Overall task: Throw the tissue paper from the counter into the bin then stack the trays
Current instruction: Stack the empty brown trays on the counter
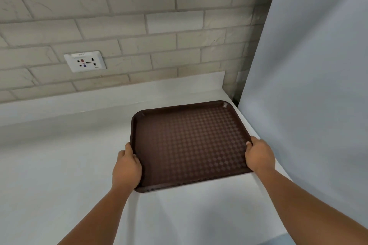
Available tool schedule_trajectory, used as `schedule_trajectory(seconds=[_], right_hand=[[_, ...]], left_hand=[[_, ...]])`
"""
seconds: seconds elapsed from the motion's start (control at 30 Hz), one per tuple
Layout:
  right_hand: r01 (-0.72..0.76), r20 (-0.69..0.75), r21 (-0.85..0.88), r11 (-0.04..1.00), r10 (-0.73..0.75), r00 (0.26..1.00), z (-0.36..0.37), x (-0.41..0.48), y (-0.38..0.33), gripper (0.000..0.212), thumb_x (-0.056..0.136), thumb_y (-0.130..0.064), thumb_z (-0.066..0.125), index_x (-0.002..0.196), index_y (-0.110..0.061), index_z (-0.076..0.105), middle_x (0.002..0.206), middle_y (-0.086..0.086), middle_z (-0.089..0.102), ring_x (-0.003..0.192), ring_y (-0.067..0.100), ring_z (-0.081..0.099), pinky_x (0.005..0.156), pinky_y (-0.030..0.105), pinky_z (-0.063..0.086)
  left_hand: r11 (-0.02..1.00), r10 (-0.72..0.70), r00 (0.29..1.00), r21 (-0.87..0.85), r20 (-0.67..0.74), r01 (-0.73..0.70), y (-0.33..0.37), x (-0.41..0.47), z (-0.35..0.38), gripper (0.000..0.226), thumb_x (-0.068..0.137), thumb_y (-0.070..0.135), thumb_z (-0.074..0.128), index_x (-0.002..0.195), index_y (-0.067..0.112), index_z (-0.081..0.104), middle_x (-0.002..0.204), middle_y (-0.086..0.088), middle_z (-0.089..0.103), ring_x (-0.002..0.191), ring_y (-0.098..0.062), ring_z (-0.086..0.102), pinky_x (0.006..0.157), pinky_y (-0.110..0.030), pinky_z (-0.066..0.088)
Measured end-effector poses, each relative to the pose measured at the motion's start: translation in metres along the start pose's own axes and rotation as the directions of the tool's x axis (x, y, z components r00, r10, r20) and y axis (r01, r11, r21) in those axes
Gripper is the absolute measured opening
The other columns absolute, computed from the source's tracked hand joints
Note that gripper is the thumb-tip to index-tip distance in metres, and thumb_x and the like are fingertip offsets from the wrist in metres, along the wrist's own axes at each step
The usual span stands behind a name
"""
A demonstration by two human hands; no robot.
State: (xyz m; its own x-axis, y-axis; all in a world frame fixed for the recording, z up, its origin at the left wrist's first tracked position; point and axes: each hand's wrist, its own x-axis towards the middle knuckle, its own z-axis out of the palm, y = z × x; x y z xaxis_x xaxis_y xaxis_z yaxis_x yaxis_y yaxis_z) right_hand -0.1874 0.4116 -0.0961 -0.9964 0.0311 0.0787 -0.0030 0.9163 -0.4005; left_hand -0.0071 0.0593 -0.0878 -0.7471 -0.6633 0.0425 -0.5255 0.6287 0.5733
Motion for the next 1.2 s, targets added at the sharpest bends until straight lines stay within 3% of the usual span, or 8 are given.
schedule_trajectory(seconds=[0.4, 0.87, 0.97, 1.07, 1.13, 1.2], right_hand=[[0.000, 0.097, -0.027, 1.000, 0.003, 0.995, 0.025, 0.084, -0.054, 0.039, 0.104, -0.030, 0.033, 0.133, -0.011, 0.052, 0.119, 0.012, 0.060, 0.108, 0.033, 0.061, 0.094, 0.043, 0.052], [-0.012, 0.122, -0.053, 0.999, 0.018, 0.992, 0.031, 0.119, -0.069, 0.041, 0.104, -0.034, 0.031, 0.133, -0.014, 0.052, 0.125, 0.012, 0.061, 0.112, 0.035, 0.060, 0.096, 0.045, 0.051], [-0.011, 0.147, -0.060, 0.998, 0.020, 0.989, 0.025, 0.119, -0.071, 0.043, 0.105, -0.033, 0.027, 0.135, -0.011, 0.048, 0.128, 0.015, 0.059, 0.116, 0.035, 0.057, 0.099, 0.044, 0.047], [-0.003, 0.186, -0.052, 0.999, 0.013, 0.982, 0.014, 0.114, -0.076, 0.051, 0.105, -0.040, 0.024, 0.137, -0.007, 0.045, 0.131, 0.020, 0.055, 0.119, 0.037, 0.053, 0.100, 0.044, 0.043], [0.033, 0.192, -0.130, 0.991, -0.007, 0.981, 0.005, 0.103, -0.080, 0.056, 0.102, -0.046, 0.027, 0.139, -0.007, 0.041, 0.132, 0.021, 0.053, 0.119, 0.037, 0.051, 0.099, 0.045, 0.044], [0.075, 0.125, -0.236, 0.969, -0.047, 0.991, -0.003, 0.087, -0.085, 0.057, 0.099, -0.049, 0.032, 0.138, -0.010, 0.041, 0.132, 0.019, 0.051, 0.119, 0.036, 0.048, 0.098, 0.045, 0.043]], left_hand=[[0.998, -0.057, 0.998, -0.021, -0.026, 0.057, 0.015, 0.080, 0.009, 0.038, 0.100, 0.015, 0.033, 0.137, 0.015, 0.039, 0.112, -0.013, 0.053, 0.079, -0.023, 0.049, 0.070, -0.035, 0.042], [0.993, -0.109, 0.993, -0.040, -0.035, 0.108, 0.026, 0.103, 0.019, 0.044, 0.098, 0.016, 0.033, 0.142, 0.017, 0.036, 0.119, -0.014, 0.052, 0.081, -0.024, 0.049, 0.072, -0.036, 0.043], [0.992, -0.102, 0.994, -0.068, 0.026, 0.103, 0.025, 0.106, 0.012, 0.043, 0.100, 0.019, 0.035, 0.143, 0.020, 0.035, 0.118, -0.014, 0.054, 0.087, -0.025, 0.051, 0.076, -0.037, 0.042], [0.986, -0.104, 0.987, -0.114, 0.126, 0.118, 0.024, 0.109, 0.000, 0.042, 0.100, 0.028, 0.041, 0.141, 0.017, 0.040, 0.118, -0.018, 0.056, 0.104, -0.036, 0.056, 0.091, -0.043, 0.045], [0.990, -0.129, 0.976, -0.031, 0.176, 0.137, 0.025, 0.106, -0.010, 0.049, 0.099, 0.037, 0.045, 0.142, 0.014, 0.037, 0.126, -0.021, 0.051, 0.114, -0.040, 0.053, 0.098, -0.046, 0.044], [0.987, -0.125, 0.982, 0.122, 0.140, 0.108, 0.031, 0.097, -0.022, 0.056, 0.097, 0.040, 0.048, 0.144, 0.013, 0.034, 0.134, -0.021, 0.044, 0.121, -0.042, 0.048, 0.099, -0.046, 0.042]])
